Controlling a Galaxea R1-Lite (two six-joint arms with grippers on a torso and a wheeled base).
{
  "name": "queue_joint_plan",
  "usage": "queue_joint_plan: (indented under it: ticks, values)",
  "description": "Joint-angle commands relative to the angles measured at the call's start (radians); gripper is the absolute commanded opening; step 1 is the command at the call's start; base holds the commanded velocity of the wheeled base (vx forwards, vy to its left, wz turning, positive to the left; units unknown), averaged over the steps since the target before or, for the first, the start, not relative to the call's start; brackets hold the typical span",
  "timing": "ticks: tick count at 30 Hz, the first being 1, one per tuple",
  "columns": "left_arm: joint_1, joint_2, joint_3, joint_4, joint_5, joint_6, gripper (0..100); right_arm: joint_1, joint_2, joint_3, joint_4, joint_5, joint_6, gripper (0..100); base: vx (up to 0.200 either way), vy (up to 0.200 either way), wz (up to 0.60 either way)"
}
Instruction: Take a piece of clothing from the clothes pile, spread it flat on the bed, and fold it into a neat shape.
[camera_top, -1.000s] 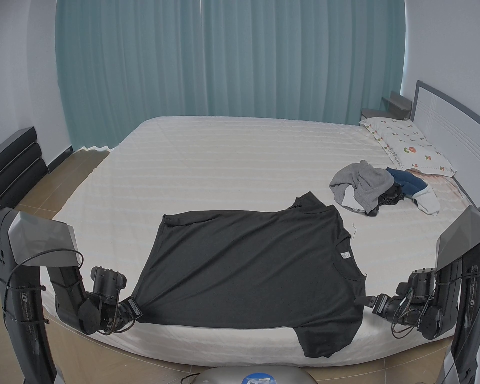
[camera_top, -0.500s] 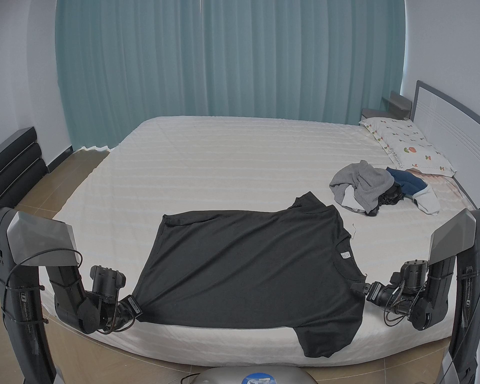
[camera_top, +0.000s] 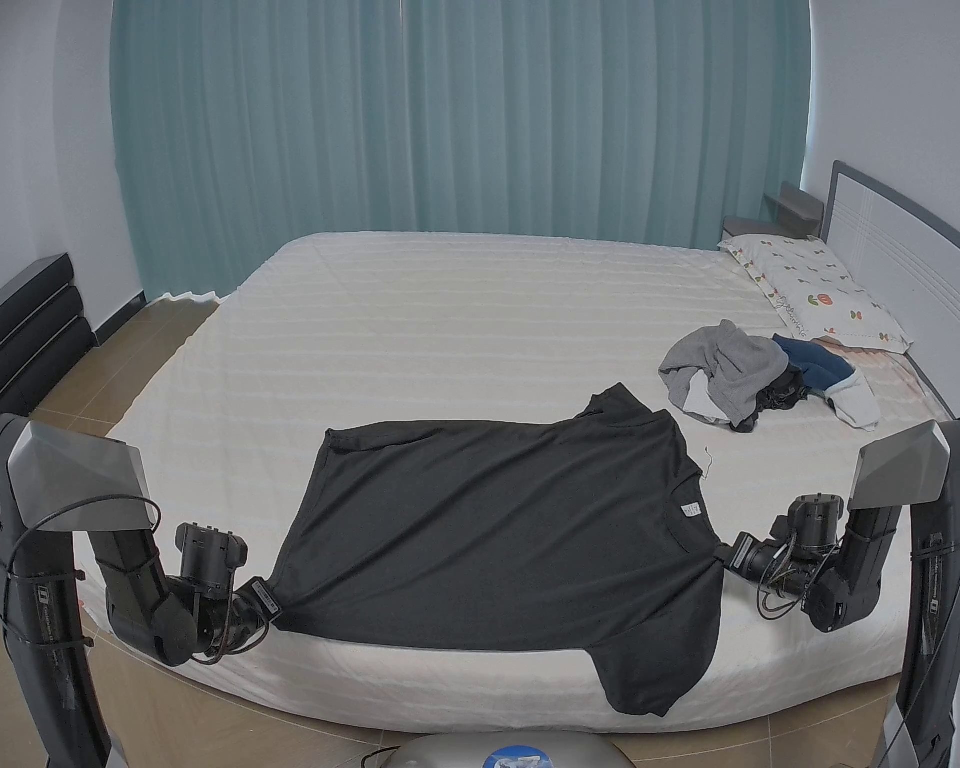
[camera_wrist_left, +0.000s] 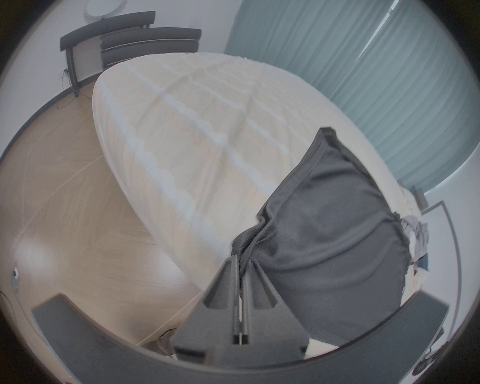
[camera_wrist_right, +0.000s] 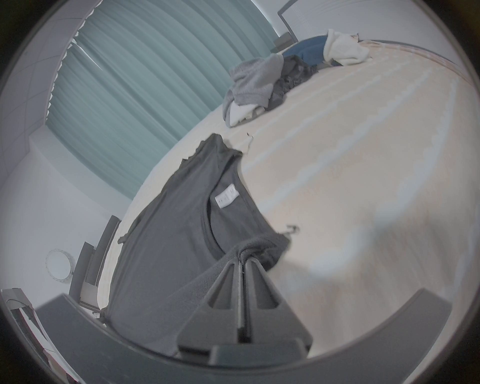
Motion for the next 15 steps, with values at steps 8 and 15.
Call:
queue_joint_plan:
  ticks: [8, 15]
  values:
    - [0.000, 0.000, -0.004, -0.014, -0.005, -0.012, 0, 0.014, 0.027, -0.103, 0.004, 0.000, 0.000, 0, 0.000, 0.000, 0.00]
    - [0.000, 0.004, -0.005, -0.016, -0.005, -0.012, 0, 0.018, 0.025, -0.090, 0.004, 0.012, -0.001, 100, 0.000, 0.000, 0.00]
